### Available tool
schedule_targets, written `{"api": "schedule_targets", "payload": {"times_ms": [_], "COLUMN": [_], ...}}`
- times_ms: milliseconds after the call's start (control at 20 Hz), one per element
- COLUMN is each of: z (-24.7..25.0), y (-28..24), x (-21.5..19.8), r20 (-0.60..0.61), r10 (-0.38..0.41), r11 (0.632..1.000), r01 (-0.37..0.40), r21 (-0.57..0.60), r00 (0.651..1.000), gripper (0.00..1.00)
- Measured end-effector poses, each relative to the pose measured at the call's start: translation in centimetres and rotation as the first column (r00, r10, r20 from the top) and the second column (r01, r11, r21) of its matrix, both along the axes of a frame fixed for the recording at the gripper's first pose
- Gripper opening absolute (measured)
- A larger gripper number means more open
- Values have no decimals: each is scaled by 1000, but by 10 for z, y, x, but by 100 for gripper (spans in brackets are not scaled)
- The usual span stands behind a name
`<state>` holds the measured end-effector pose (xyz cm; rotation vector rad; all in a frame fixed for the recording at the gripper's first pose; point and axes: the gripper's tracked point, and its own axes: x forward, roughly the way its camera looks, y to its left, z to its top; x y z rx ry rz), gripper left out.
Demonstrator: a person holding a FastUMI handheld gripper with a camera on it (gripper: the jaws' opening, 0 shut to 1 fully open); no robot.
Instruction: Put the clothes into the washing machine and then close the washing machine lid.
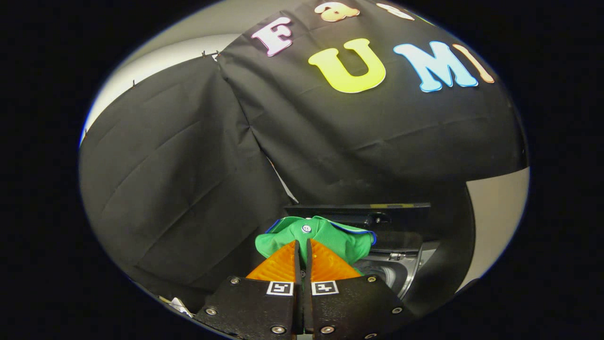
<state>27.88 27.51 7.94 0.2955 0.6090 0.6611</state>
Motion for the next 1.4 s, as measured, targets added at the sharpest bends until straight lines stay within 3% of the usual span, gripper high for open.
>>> {"api": "schedule_targets", "payload": {"times_ms": [500, 1150, 1350, 1400], "z": [-94, -197, -220, -225], "y": [20, 33, 33, 31], "x": [12, 17, 13, 13], "r20": [-17, -44, -63, -65], "r10": [-28, -104, -127, -133], "r11": [984, 944, 935, 933], "r01": [24, 85, 98, 103], "r21": [-178, -317, -340, -344], "r00": [999, 994, 990, 989], "gripper": [0, 0, 6, 13]}}
